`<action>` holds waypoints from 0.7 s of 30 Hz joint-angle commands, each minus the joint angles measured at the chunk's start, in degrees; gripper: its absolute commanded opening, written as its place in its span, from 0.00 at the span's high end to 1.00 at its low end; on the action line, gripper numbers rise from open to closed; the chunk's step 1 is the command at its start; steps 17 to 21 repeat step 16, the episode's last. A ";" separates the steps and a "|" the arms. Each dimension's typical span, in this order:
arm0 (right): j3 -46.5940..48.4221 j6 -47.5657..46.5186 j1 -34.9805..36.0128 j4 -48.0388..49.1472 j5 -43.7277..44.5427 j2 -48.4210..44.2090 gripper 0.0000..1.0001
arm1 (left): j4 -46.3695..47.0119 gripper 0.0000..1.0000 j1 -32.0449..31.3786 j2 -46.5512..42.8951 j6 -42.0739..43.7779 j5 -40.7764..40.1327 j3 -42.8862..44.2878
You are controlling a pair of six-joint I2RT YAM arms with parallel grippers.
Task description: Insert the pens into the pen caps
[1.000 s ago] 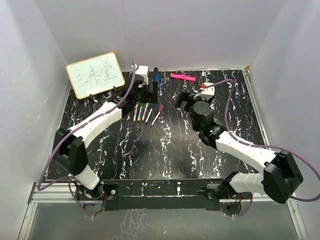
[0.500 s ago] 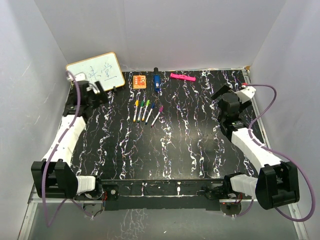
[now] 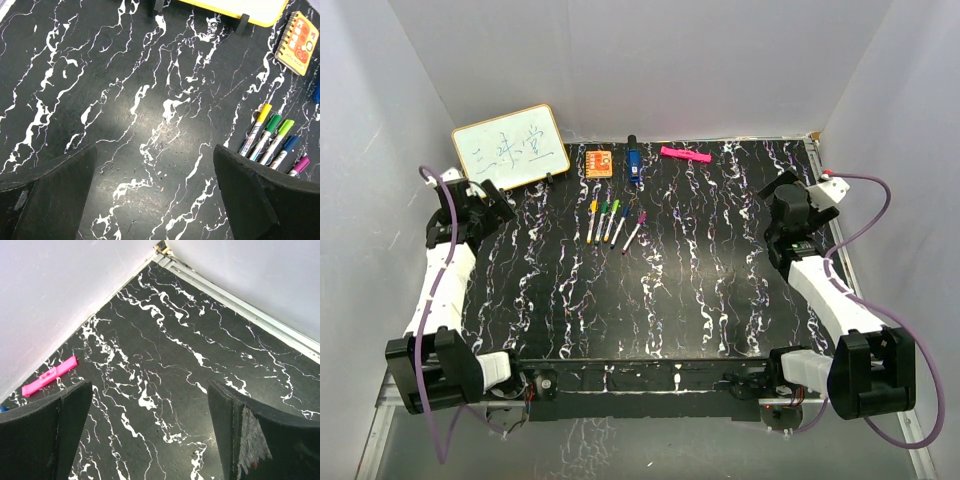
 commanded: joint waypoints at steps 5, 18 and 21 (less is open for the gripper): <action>2.50 1.63 -0.11 -0.53 -0.38 1.51 0.02 | 0.18 0.02 -0.05 -5.05 -1.76 2.32 -1.19; 2.32 1.97 -0.11 -0.71 -0.29 1.81 0.02 | 0.42 0.02 -0.05 -6.10 -1.59 2.89 -1.10; 2.32 1.97 -0.11 -0.71 -0.29 1.81 0.02 | 0.42 0.02 -0.05 -6.10 -1.59 2.89 -1.10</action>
